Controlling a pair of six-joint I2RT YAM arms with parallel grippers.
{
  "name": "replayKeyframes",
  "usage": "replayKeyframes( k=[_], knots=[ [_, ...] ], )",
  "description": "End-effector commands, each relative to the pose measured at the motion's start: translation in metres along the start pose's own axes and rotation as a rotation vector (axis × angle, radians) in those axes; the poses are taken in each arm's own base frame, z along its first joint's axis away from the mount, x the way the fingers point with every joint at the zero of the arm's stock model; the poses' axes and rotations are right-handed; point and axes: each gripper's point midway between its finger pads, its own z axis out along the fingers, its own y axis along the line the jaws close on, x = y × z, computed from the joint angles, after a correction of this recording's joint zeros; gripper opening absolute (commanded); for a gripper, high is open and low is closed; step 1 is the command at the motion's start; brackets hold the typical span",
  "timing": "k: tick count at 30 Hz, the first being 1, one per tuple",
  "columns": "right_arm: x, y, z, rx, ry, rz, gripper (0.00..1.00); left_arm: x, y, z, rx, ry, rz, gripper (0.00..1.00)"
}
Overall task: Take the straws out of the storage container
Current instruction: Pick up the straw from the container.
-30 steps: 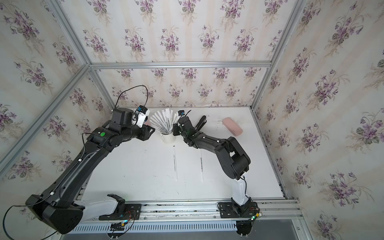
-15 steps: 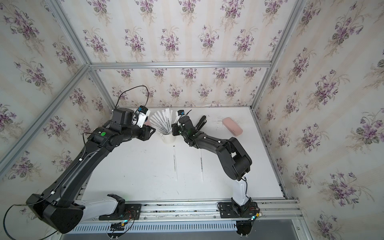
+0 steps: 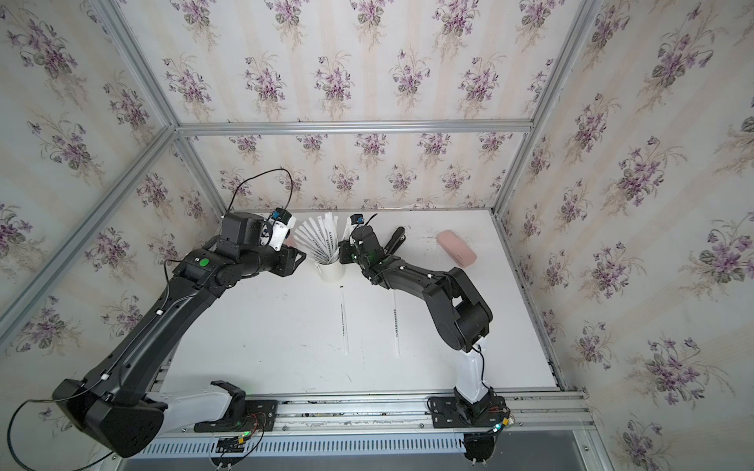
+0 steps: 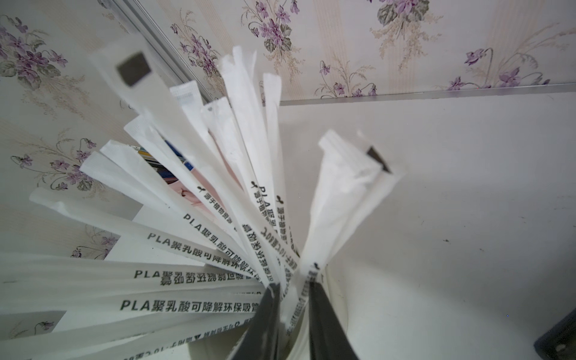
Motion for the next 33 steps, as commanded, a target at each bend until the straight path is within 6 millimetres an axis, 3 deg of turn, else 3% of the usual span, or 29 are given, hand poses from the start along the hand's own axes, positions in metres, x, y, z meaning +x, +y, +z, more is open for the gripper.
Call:
replayKeyframes(
  k=[1,8,15,23,33],
  knots=[
    [0.001,-0.002,0.002,0.007,0.008,0.007,0.23,-0.005,-0.001,0.002,0.008,-0.018,0.008,0.53],
    [0.001,-0.007,0.011,0.006,0.024,0.019,0.23,-0.004,-0.001,0.004,0.011,-0.012,0.007,0.53],
    [0.001,-0.005,0.008,-0.018,0.027,0.011,0.18,-0.004,-0.001,0.005,0.012,-0.009,0.007,0.53],
    [-0.001,-0.003,-0.01,-0.024,0.017,0.003,0.08,-0.004,-0.001,0.004,0.011,-0.012,0.009,0.53],
    [-0.026,0.01,-0.038,-0.032,-0.006,-0.029,0.07,-0.005,-0.002,0.002,0.012,-0.017,0.008,0.53]
  ],
)
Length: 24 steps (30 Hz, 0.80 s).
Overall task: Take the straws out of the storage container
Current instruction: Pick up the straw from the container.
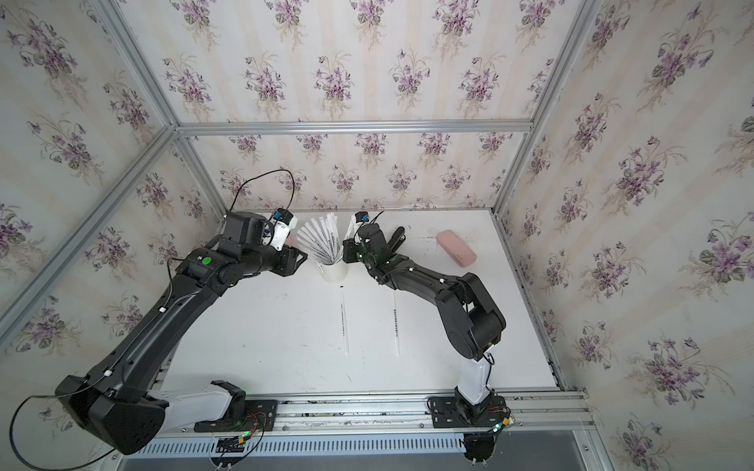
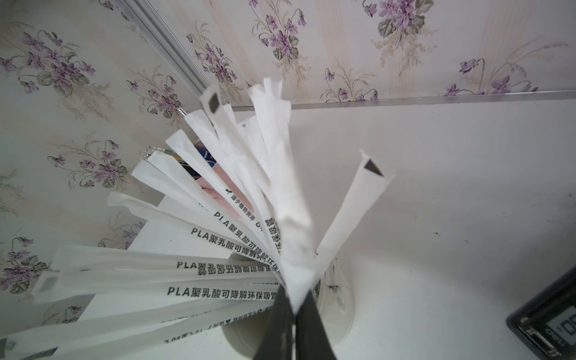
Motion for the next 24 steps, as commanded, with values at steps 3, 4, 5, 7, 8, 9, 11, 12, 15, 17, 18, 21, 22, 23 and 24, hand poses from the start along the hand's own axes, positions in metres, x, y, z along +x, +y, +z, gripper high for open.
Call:
replayKeyframes(
  k=[3,4,5,7,8,9,11,12,15,17,18,21,22,23,24],
  knots=[
    [-0.018,0.011,-0.012,-0.006,0.0,-0.037,0.07,-0.007,-0.001,-0.003,0.004,-0.031,0.012,0.53],
    [-0.021,0.013,-0.013,-0.007,0.0,-0.045,0.07,-0.007,-0.001,-0.003,0.002,-0.031,0.012,0.53],
    [-0.025,0.016,-0.016,-0.007,-0.005,-0.051,0.07,-0.006,-0.001,-0.003,0.001,-0.031,0.012,0.53],
    [-0.034,0.02,-0.022,-0.006,-0.016,-0.065,0.07,-0.007,0.0,-0.004,-0.002,-0.035,0.012,0.53],
    [-0.04,0.022,-0.025,-0.004,-0.022,-0.073,0.06,-0.007,0.0,-0.004,-0.004,-0.034,0.014,0.53],
    [-0.046,0.024,-0.029,-0.001,-0.029,-0.083,0.06,-0.007,0.0,-0.004,-0.004,-0.035,0.014,0.53],
    [-0.057,0.029,-0.035,0.004,-0.038,-0.101,0.06,-0.007,0.0,-0.005,-0.004,-0.036,0.016,0.52],
    [-0.066,0.032,-0.039,0.007,-0.046,-0.111,0.05,-0.007,0.0,-0.005,-0.004,-0.038,0.015,0.52],
    [-0.088,0.042,-0.055,0.012,-0.06,-0.139,0.04,-0.008,0.0,-0.007,-0.006,-0.044,0.018,0.52],
    [-0.103,0.049,-0.069,0.012,-0.076,-0.151,0.04,-0.008,0.0,-0.008,-0.007,-0.048,0.019,0.52],
    [-0.111,0.053,-0.078,0.008,-0.088,-0.157,0.04,-0.009,0.0,-0.009,-0.005,-0.051,0.018,0.52],
    [-0.127,0.06,-0.102,0.025,-0.094,-0.176,0.03,-0.009,0.0,-0.01,-0.005,-0.055,0.02,0.52],
    [-0.131,0.06,-0.109,0.039,-0.082,-0.185,0.03,-0.01,-0.001,-0.01,-0.004,-0.058,0.02,0.52],
    [-0.132,0.059,-0.115,0.056,-0.064,-0.189,0.03,-0.01,-0.001,-0.011,-0.003,-0.058,0.02,0.52],
    [-0.132,0.056,-0.122,0.082,-0.04,-0.195,0.03,-0.01,-0.001,-0.011,-0.002,-0.059,0.021,0.52]
  ],
)
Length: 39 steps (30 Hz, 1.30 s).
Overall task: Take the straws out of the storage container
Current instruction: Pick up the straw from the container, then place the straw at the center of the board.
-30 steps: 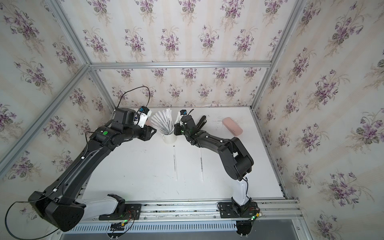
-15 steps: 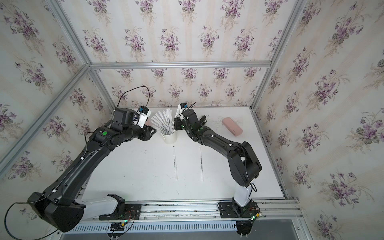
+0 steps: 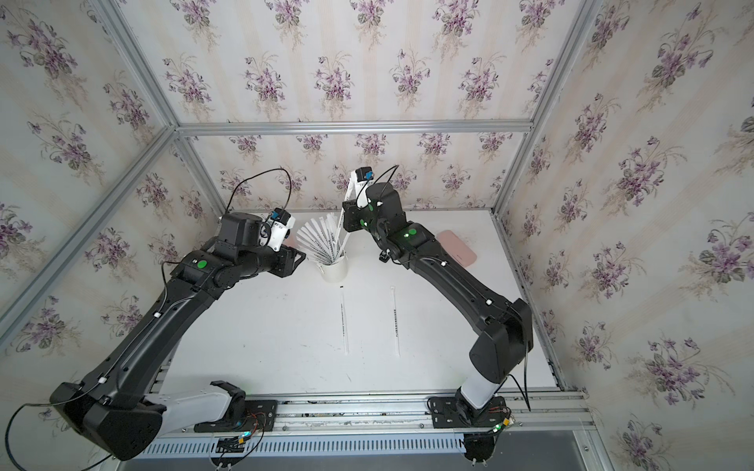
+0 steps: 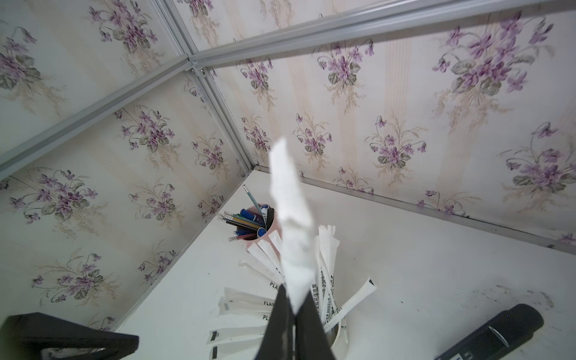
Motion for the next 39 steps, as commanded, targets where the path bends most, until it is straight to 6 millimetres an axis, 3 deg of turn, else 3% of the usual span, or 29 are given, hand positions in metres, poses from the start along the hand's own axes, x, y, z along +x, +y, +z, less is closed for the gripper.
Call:
replayKeyframes(
  k=[1,5,9,15,20,23,29,39],
  knots=[
    [0.017,-0.017,-0.021,0.102,0.146,-0.038,0.02,-0.007,-0.001,-0.003,0.001,-0.033,0.014,0.52],
    [0.047,-0.055,-0.052,0.255,0.352,-0.023,0.0,-0.008,-0.005,-0.005,0.022,-0.037,0.012,0.52],
    [0.117,-0.104,-0.088,0.319,0.648,0.138,0.0,-0.008,-0.011,-0.004,0.057,-0.035,0.013,0.52],
    [0.228,-0.118,-0.121,0.332,0.984,0.262,0.0,-0.007,-0.017,-0.001,0.091,-0.028,0.009,0.52],
    [0.286,-0.125,-0.123,0.321,1.155,0.313,0.0,-0.007,-0.018,-0.001,0.095,-0.028,0.013,0.52],
    [0.305,-0.129,-0.115,0.309,1.21,0.332,0.0,-0.006,-0.02,-0.001,0.097,-0.026,0.016,0.52],
    [0.322,-0.135,-0.089,0.285,1.243,0.373,0.02,-0.005,-0.023,0.001,0.106,-0.017,0.018,0.52],
    [0.345,-0.148,-0.083,0.311,1.312,0.399,0.06,-0.005,-0.024,-0.001,0.107,-0.023,0.027,0.53]
  ],
)
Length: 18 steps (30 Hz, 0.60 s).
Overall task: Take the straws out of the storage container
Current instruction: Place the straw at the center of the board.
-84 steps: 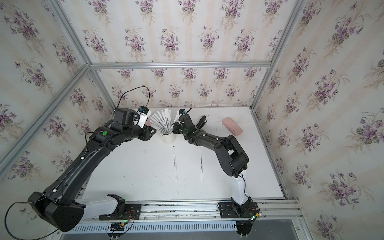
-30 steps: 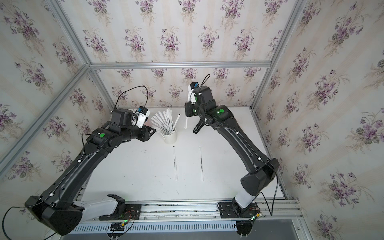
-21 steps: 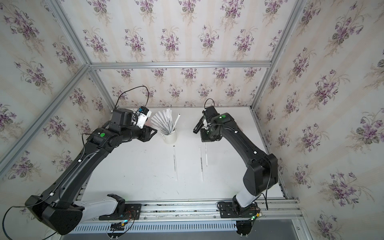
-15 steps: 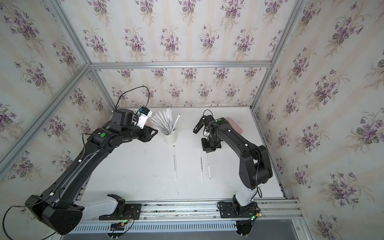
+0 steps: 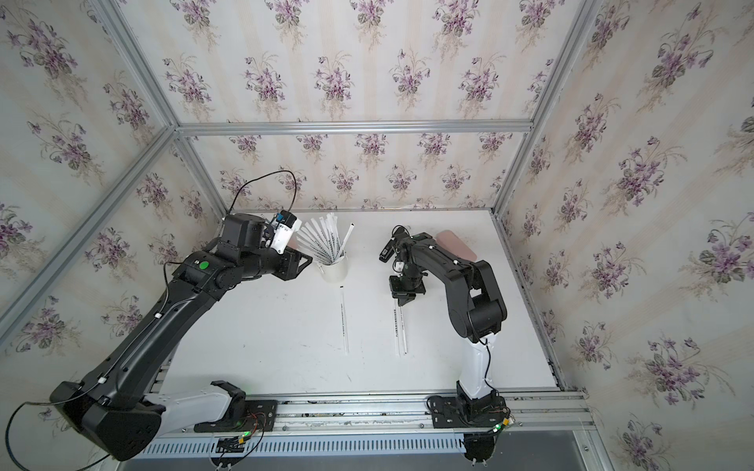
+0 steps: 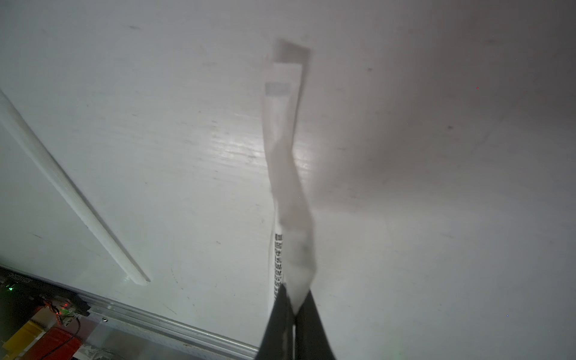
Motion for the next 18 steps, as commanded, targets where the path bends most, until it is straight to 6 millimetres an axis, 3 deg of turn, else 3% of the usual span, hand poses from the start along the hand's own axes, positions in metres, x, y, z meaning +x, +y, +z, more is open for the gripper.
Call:
replayKeyframes(
  k=[1,18],
  knots=[
    [-0.002,0.0,0.001,-0.01,0.001,0.002,0.07,-0.007,-0.002,0.0,0.007,-0.029,0.013,0.52],
    [-0.004,-0.001,0.012,-0.036,0.016,0.013,0.17,-0.006,-0.002,-0.002,0.007,-0.03,0.014,0.53]
  ],
)
